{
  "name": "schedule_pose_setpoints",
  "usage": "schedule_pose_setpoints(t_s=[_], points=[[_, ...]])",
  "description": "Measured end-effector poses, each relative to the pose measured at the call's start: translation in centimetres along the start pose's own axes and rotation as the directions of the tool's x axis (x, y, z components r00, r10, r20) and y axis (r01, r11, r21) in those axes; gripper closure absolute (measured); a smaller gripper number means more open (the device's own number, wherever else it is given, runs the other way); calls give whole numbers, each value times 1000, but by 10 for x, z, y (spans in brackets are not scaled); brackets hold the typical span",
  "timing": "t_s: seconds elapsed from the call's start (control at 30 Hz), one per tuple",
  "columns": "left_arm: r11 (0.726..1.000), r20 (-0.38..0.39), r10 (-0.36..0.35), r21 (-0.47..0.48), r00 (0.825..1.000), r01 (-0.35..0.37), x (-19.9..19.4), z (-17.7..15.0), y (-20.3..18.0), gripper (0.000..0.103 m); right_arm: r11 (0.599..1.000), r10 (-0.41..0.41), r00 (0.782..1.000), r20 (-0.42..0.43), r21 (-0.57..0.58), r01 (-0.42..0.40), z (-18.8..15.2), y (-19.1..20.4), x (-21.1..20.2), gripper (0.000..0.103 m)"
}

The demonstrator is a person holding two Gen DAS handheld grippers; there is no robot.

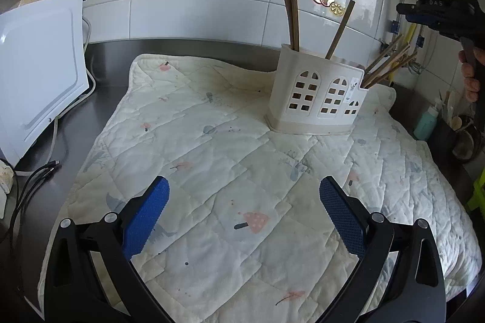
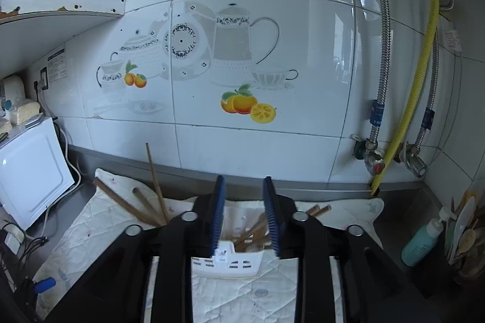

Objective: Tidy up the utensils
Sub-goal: 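Insert the chopstick into the holder and open the right tool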

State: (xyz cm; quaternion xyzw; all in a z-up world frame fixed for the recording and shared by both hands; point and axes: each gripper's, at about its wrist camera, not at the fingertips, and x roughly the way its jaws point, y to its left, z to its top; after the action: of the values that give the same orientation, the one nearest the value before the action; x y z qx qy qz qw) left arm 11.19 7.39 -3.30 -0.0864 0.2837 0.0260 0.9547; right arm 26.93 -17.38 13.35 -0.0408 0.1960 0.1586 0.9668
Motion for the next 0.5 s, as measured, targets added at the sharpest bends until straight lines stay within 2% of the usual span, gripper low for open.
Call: schedule_pose_setpoints(t_s=[0.2, 0.33, 0.5], points=[[1000, -2, 6, 20, 1000, -6, -9, -1, -7, 5, 1000, 13, 1000, -17, 4, -13, -40, 9, -35, 63], [998, 3, 26, 52, 1000, -26, -16, -2, -14, 5, 999, 26, 999, -34, 27, -25, -74, 15, -57, 52], [998, 13, 25, 52, 1000, -25, -28, -4, -17, 5, 1000, -12, 999, -46, 11, 12, -113, 26, -79, 39]])
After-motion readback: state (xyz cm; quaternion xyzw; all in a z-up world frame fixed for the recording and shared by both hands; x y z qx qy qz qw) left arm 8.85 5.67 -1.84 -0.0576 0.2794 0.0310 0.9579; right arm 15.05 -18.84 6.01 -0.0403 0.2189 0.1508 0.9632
